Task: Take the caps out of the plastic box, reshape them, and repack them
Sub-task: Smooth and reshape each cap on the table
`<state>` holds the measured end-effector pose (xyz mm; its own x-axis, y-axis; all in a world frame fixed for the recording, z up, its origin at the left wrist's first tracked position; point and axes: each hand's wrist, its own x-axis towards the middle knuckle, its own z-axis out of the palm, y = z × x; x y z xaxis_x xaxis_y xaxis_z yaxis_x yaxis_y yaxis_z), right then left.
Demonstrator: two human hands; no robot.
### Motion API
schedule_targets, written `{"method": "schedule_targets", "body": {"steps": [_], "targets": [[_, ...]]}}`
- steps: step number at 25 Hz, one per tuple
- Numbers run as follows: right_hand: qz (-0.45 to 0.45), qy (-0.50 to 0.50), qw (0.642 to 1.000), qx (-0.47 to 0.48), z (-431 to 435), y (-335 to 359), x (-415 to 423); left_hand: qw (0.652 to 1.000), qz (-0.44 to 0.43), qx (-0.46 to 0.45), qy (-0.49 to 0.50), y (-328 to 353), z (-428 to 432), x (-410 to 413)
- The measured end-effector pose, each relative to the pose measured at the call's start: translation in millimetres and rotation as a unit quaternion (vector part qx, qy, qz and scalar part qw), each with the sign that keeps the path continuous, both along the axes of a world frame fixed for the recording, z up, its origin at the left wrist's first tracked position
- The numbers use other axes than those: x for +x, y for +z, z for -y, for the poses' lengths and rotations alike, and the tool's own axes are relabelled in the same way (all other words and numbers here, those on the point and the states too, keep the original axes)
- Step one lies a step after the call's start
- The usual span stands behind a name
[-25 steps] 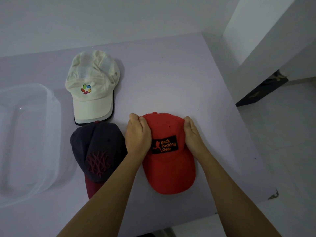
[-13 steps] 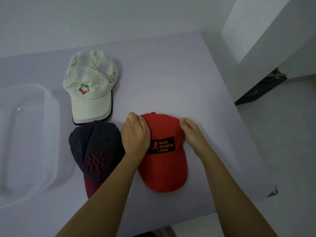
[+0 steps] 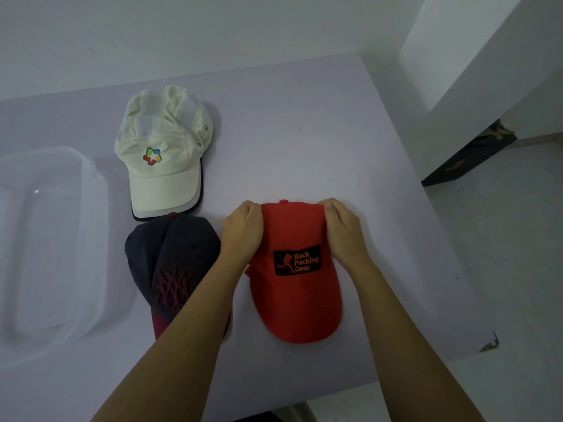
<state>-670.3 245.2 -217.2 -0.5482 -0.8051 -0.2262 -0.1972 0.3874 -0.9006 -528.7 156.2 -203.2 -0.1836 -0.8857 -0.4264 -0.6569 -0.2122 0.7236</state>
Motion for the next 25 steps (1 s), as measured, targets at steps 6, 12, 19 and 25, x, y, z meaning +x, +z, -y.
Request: {"method": "schedule_targets", "body": {"steps": [6,12,19,25], "targets": [[0.228,0.068,0.966,0.106,16.1,7.4,-22.2,0.99,-0.092,0.109,-0.008,-0.4,25.1,6.3],[0.145,0.06,0.984,0.082,19.8,11.9,-12.7,0.994,-0.059,0.022,-0.088,0.9,17.9,11.8],[0.135,0.106,0.983,0.067,11.6,11.4,-14.8,0.996,-0.013,-0.048,-0.073,0.1,13.6,5.5],[0.135,0.047,0.99,-0.004,6.3,7.8,-5.3,0.995,-0.095,0.004,-0.012,0.8,2.8,0.4]]}}
